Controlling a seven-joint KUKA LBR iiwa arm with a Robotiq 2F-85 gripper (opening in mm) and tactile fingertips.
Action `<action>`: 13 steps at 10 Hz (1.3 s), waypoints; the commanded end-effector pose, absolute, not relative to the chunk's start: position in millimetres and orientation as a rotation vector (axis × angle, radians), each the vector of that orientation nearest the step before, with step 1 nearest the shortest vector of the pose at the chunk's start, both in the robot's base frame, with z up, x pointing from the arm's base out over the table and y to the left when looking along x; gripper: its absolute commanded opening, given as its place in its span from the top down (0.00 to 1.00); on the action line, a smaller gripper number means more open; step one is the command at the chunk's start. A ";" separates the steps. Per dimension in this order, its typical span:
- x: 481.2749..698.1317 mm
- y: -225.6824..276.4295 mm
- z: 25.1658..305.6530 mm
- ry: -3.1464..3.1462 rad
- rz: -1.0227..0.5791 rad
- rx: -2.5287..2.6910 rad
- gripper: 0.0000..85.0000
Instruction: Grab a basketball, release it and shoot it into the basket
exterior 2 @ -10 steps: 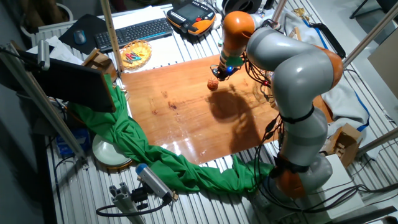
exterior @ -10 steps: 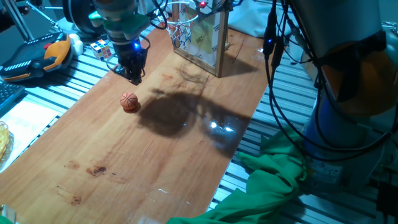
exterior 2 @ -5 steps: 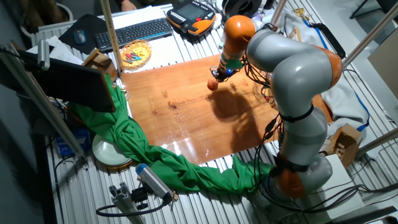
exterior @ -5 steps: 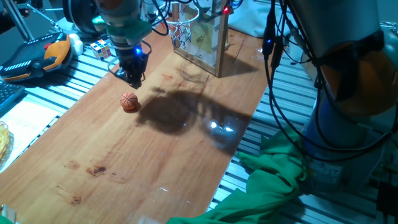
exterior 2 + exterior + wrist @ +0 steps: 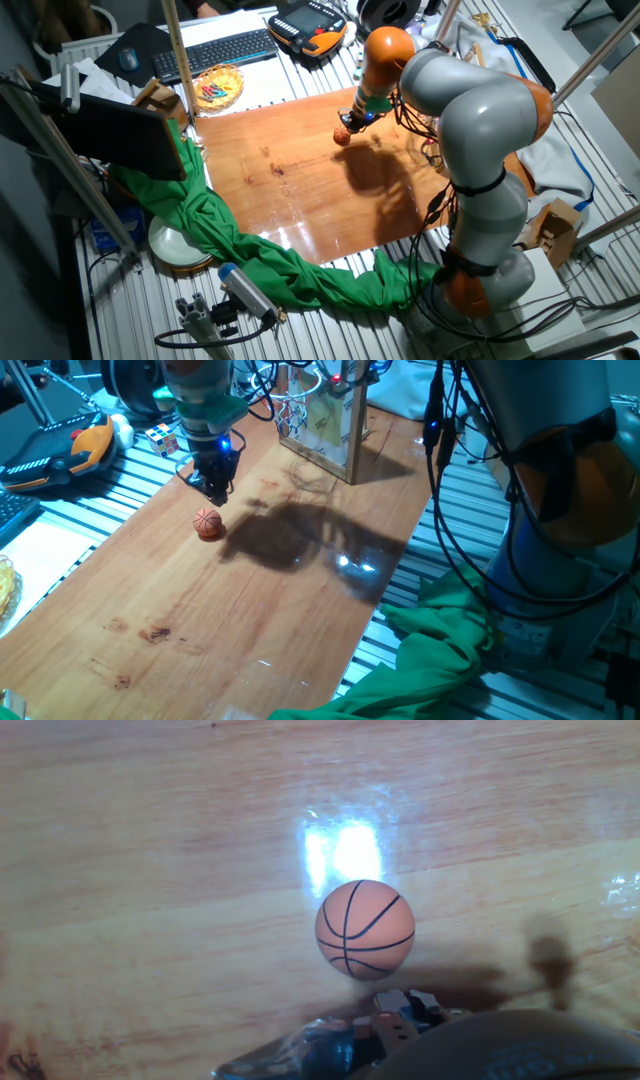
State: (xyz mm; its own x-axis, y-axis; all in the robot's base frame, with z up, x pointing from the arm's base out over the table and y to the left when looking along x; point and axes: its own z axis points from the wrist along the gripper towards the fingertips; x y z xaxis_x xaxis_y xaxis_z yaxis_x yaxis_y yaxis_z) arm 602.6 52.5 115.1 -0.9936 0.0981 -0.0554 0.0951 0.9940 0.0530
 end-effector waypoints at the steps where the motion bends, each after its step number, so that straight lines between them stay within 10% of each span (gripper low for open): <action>1: 602.6 52.4 115.0 3.083 0.058 0.128 0.99; 8: 602.6 52.4 115.0 3.089 0.045 0.064 0.99; 13: 612.1 66.1 116.5 3.069 0.038 0.130 0.24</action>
State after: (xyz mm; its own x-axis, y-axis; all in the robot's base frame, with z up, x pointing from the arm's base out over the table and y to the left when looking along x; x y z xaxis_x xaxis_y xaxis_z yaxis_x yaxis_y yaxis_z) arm 612.8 65.9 116.2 -0.9939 0.0855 -0.0693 0.0837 0.9961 0.0287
